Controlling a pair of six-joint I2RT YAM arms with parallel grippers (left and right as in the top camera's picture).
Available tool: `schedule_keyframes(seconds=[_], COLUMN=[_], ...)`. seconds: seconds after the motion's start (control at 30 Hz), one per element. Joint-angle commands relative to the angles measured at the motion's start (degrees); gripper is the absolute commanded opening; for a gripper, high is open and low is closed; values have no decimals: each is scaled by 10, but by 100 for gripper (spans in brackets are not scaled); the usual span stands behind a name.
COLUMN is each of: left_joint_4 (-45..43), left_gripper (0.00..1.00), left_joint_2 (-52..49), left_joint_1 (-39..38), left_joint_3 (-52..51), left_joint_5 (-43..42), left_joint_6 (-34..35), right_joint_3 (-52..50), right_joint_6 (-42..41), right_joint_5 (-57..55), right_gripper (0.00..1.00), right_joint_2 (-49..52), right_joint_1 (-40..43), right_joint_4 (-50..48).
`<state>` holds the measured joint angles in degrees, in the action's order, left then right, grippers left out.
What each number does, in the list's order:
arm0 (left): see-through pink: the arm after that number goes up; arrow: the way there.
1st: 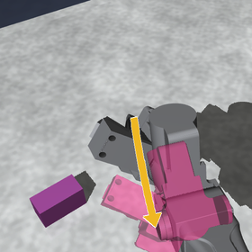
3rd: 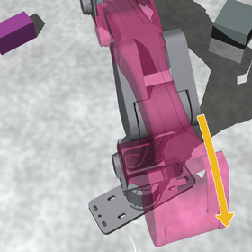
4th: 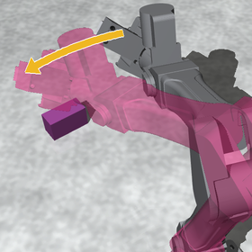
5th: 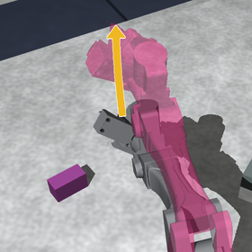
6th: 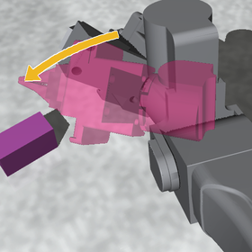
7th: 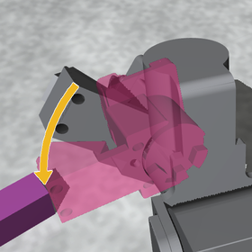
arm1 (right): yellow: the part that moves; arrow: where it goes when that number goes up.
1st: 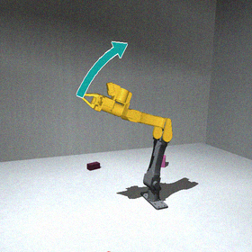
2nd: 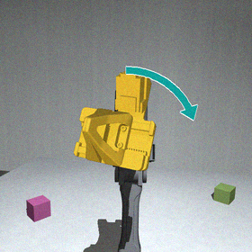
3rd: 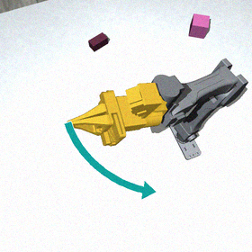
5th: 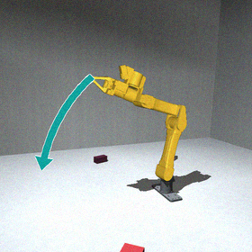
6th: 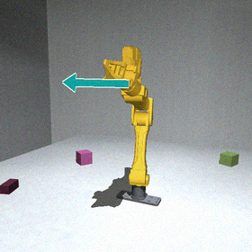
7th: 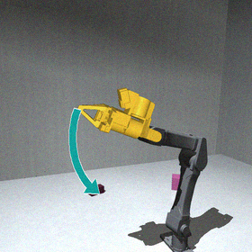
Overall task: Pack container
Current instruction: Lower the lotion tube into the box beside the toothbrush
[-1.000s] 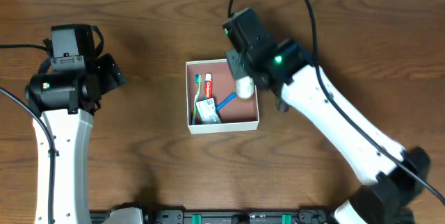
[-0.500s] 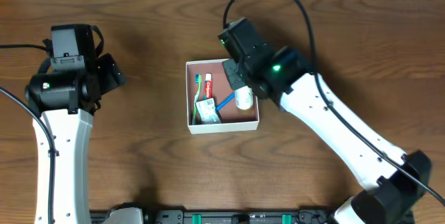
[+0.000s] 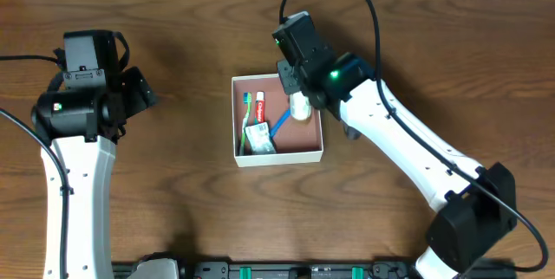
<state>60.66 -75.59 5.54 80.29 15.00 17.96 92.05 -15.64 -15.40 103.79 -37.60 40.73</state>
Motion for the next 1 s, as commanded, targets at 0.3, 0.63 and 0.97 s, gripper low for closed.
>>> schedule_keyframes(seconds=[0.3,0.63,0.97], left_joint_4=[2,2,2], left_gripper=[98,98,98], left_joint_2=[-1,-1,-1], left_joint_1=[3,3,3], left_joint_3=[2,2,2], left_joint_5=[5,5,5], left_joint_6=[-5,-5,-5], right_joint_3=[0,0,0], right_joint_6=[42,50,50], right_joint_5=[-22,-24,-54], right_gripper=[8,6,1], right_joint_2=[-1,-26,-39], right_joint_1=[-12,-18,-18], right_joint_4=[-5,-2,42])
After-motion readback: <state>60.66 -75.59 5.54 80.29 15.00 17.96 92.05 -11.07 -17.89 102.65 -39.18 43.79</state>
